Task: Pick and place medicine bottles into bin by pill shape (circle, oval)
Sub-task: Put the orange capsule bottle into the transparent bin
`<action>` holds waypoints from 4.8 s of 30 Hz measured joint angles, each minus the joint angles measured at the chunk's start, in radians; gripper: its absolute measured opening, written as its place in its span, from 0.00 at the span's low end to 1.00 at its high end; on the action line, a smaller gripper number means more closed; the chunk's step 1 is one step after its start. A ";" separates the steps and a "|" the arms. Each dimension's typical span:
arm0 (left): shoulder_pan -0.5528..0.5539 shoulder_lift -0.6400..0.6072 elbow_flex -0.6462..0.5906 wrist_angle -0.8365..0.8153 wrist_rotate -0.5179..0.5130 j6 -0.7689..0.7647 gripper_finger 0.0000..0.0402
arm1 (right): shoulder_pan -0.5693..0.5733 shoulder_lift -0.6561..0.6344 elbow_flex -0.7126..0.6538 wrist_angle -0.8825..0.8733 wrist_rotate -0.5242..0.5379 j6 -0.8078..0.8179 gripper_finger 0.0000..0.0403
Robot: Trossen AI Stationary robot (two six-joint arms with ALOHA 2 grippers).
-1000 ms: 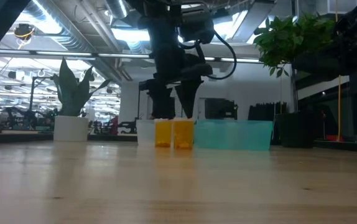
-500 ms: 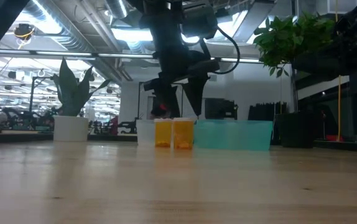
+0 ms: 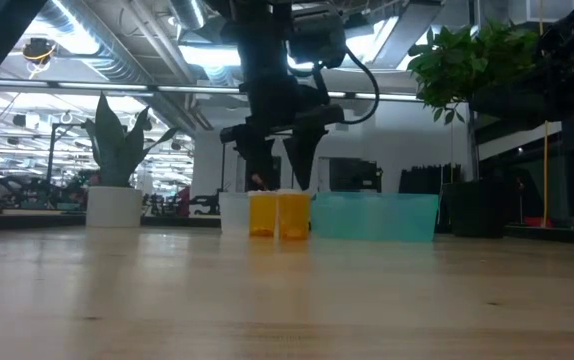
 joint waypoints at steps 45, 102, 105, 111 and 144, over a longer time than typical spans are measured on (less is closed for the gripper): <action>-0.002 0.098 0.045 0.092 0.013 0.003 0.71 | 0.000 0.000 0.000 0.000 0.000 0.002 0.38; 0.003 0.094 0.091 -0.016 0.006 0.035 0.45 | 0.000 0.000 0.000 0.000 0.000 0.001 0.38; -0.011 0.093 0.154 -0.107 0.006 0.073 0.45 | 0.000 0.000 0.000 0.000 0.000 0.001 0.38; -0.013 0.091 0.361 -0.418 -0.053 0.162 0.47 | 0.000 0.000 0.000 0.000 0.000 0.004 0.38; 0.438 0.092 0.241 -0.324 0.176 0.467 0.46 | 0.000 0.000 0.000 0.000 -0.008 0.007 0.38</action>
